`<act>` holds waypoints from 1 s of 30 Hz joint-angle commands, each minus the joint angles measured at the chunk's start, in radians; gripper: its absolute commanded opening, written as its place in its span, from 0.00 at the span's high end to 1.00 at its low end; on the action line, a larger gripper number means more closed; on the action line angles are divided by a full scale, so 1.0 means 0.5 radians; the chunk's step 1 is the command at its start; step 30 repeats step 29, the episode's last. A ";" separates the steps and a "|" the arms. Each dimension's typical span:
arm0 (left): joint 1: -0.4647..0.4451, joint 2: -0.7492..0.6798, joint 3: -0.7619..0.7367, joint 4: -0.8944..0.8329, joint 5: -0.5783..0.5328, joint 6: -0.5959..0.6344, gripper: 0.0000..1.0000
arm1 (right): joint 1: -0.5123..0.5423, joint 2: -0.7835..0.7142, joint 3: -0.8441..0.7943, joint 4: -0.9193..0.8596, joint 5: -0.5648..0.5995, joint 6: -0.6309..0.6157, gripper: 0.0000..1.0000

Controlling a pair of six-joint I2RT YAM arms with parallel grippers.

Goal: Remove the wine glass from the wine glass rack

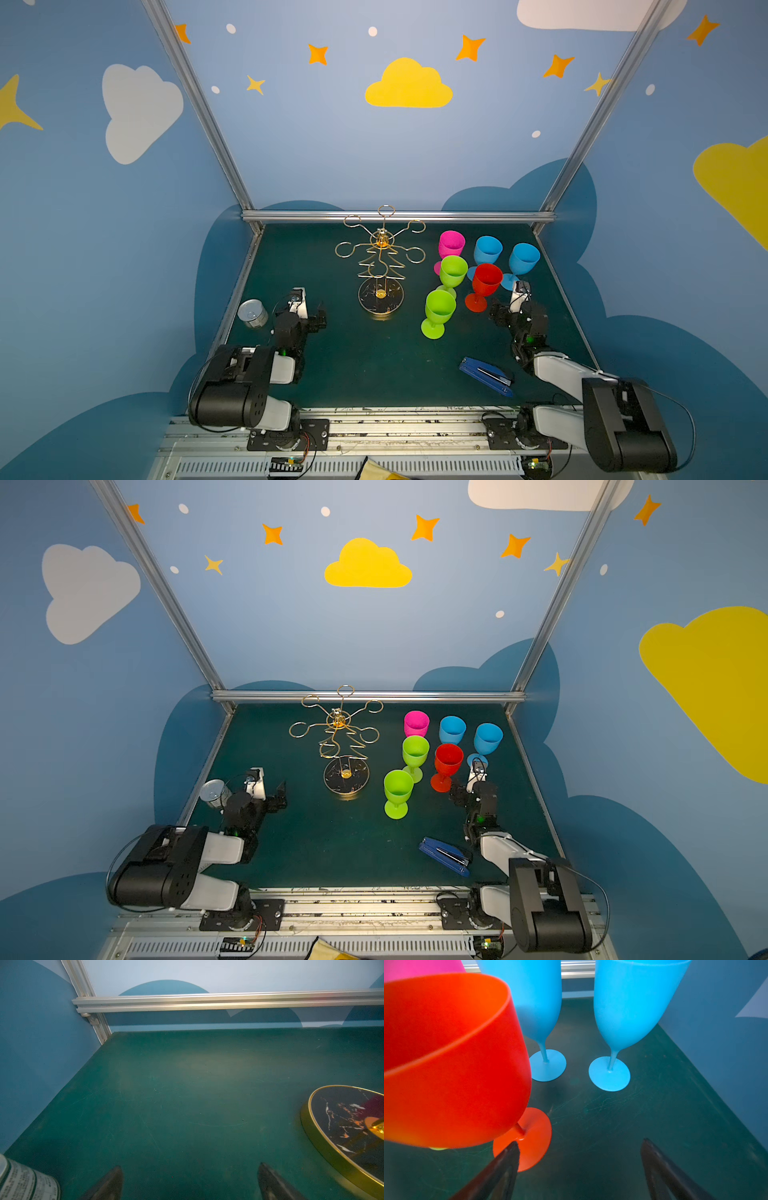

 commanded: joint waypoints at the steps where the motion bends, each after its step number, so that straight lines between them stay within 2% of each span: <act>1: -0.013 0.043 0.046 0.153 -0.048 0.022 0.00 | -0.009 0.081 -0.033 0.261 -0.038 0.030 0.10; 11: -0.015 0.048 0.059 0.135 -0.068 0.020 0.00 | 0.029 0.094 -0.113 0.403 -0.035 -0.007 0.10; 14: -0.016 0.051 0.069 0.116 -0.069 0.017 0.00 | 0.064 0.111 -0.054 0.309 0.137 0.049 0.10; 20: -0.017 0.050 0.068 0.114 -0.069 0.016 0.00 | 0.196 0.172 0.026 0.248 0.308 -0.030 0.10; 30: -0.015 0.048 0.078 0.094 -0.074 0.016 0.00 | 0.199 0.201 0.043 0.255 0.311 -0.043 0.10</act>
